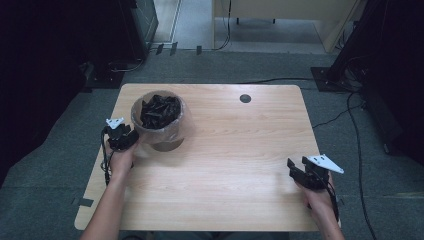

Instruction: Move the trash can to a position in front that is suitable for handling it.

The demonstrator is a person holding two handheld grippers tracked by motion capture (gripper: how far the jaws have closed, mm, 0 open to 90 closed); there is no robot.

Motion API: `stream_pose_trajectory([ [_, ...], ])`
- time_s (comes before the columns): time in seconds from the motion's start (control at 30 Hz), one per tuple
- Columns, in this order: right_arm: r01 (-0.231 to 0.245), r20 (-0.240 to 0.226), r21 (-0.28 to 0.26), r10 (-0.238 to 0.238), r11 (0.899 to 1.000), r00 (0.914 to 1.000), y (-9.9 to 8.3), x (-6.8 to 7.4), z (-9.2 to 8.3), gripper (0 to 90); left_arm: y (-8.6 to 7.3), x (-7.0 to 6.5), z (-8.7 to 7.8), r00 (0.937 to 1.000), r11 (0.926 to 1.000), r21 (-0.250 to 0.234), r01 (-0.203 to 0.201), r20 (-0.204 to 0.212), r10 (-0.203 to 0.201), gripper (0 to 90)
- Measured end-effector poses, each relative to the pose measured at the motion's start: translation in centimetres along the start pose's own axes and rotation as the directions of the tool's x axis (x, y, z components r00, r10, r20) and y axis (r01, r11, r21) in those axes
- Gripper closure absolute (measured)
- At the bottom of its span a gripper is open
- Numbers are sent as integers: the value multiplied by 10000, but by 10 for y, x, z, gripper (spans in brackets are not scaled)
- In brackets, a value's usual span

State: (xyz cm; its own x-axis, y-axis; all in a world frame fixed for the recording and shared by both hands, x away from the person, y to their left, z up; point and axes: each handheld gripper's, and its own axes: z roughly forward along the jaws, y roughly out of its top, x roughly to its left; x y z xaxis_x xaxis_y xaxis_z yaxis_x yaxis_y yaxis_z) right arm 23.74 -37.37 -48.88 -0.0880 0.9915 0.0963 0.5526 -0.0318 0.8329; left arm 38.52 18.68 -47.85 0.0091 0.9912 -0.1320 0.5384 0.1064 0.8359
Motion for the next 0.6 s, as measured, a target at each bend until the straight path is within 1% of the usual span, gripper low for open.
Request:
stream_pose_trajectory([
  [0.07, -20, -152, -116, 19, 9999, 9999, 10, 6, 5, 388, 0, -4, 1, 10000, 10000, 34, 15, 56, -16, 583],
  [0.1, -12, -312, -190, 6, 9998, 9995, 20, 14, 10, 381, 0, -6, 2, 10000, 10000, 41, -26, 71, 26, 583],
  [0.13, -12, -312, -190, 6, 9998, 9995, 20, 14, 10, 381, 0, -8, 2, 10000, 10000, 51, -35, 86, 35, 583],
  [0.17, 51, -354, -224, -59, 9997, 9994, 25, 18, 14, 380, 0, -10, 2, 9999, 10000, 55, -51, 91, 51, 583],
  [0.2, 226, -454, -287, -239, 9993, 9987, 35, 28, 22, 360, 1, -12, 3, 9999, 9999, 73, -74, 123, 73, 583],
  [0.23, 226, -454, -287, -239, 9993, 9987, 35, 28, 22, 360, 1, -13, 3, 9998, 9999, 84, -99, 146, 98, 583],
  [0.27, 375, -616, -304, -394, 9988, 9973, 44, 41, 32, 344, 1, -15, 4, 9998, 9998, 114, -134, 163, 132, 583],
  [0.3, 375, -616, -304, -394, 9988, 9973, 44, 41, 32, 344, 1, -15, 4, 9998, 9998, 114, -134, 163, 132, 583],
  [0.33, 505, -802, -312, -528, 9982, 9954, 53, 54, 42, 326, 1, -17, 4, 9998, 9998, 116, -144, 167, 142, 583],
  [0.4, 620, -1034, -320, -651, 9976, 9925, 61, 68, 52, 321, 2, -19, 4, 9996, 9998, 113, -186, 205, 183, 586],
  [0.43, 620, -1034, -320, -651, 9976, 9925, 61, 68, 52, 321, 2, -20, 5, 9994, 9996, 121, -239, 244, 235, 586],
  [0.47, 757, -1111, -388, -796, 9964, 9906, 65, 75, 57, 321, 2, -21, 5, 9993, 9996, 134, -253, 286, 249, 584],
  [0.57, 1126, -1023, -424, -1164, 9927, 9879, 73, 97, 72, 328, 2, -25, 6, 9992, 9996, 163, -238, 329, 233, 575],
  [0.6, 1206, -1061, -424, -1245, 9918, 9865, 75, 103, 77, 331, 2, -26, 7, 9991, 9996, 165, -221, 355, 215, 576],
])
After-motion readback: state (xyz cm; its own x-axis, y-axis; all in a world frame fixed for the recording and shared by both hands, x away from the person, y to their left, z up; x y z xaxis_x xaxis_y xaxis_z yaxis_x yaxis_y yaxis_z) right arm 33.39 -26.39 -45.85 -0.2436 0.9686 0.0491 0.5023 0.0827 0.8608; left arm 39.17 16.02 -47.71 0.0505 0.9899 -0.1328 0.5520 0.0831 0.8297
